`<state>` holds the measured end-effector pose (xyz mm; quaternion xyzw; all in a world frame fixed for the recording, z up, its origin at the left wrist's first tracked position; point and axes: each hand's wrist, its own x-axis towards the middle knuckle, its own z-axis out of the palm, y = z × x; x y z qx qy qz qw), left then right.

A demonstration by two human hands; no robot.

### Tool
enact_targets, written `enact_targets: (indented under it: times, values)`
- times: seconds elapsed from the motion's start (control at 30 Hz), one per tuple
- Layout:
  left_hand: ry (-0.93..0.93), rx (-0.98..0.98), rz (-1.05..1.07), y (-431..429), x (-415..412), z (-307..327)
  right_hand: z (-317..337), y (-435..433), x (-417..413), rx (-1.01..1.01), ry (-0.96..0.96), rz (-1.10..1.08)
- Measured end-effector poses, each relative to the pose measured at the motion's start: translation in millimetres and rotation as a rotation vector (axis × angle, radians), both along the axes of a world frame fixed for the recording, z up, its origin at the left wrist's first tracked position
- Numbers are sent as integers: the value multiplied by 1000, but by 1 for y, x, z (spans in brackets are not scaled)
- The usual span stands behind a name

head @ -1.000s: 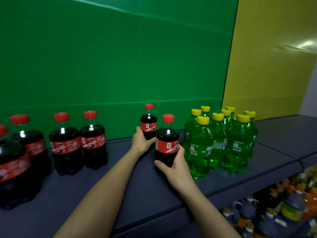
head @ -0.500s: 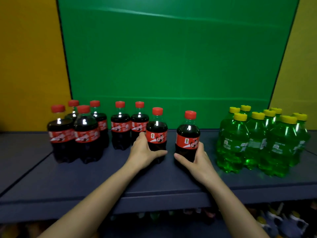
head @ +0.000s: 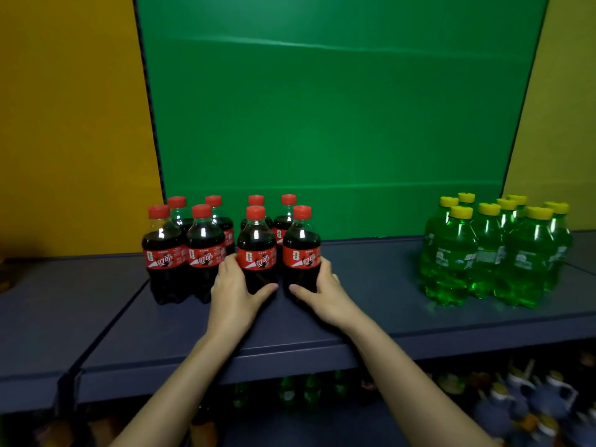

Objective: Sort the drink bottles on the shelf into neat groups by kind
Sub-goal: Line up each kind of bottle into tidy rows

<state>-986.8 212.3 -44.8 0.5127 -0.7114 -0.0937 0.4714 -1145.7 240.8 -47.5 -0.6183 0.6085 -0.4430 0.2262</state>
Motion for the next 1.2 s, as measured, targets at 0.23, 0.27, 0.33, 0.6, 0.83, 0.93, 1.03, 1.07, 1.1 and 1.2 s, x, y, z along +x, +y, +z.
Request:
enact_targets:
  times: [0.23, 0.27, 0.33, 0.6, 0.83, 0.93, 1.03, 1.07, 1.1, 1.2]
  values:
    - [-7, 23, -9, -4, 0, 0, 4, -8, 18, -6, 3, -49]
    - [-8, 28, -25, -3, 0, 0, 6, -6, 17, -7, 15, -52]
    - [-9, 29, -39, 4, 3, 1, 9, 2, 14, -3, 73, -73]
    - [31, -317, -251, 52, -24, 2, 1, 93, -43, -160, 129, -338]
    - [35, -265, -569, 86, -110, -6, -12, 188, -107, -235, 127, -589]
    - [27, -249, -644, 99, -150, -10, -16, 216, -137, -236, 100, -638]
    - [17, -246, -680, 111, -189, -13, -17, 234, -173, -257, 89, -686]
    - [14, -255, -675, 114, -202, -13, -16, 237, -185, -267, 92, -694]
    - [18, -266, -662, 116, -214, -13, -16, 239, -197, -265, 96, -693]
    - [71, -271, -587, 117, -245, -11, -11, 241, -234, -246, 108, -657]
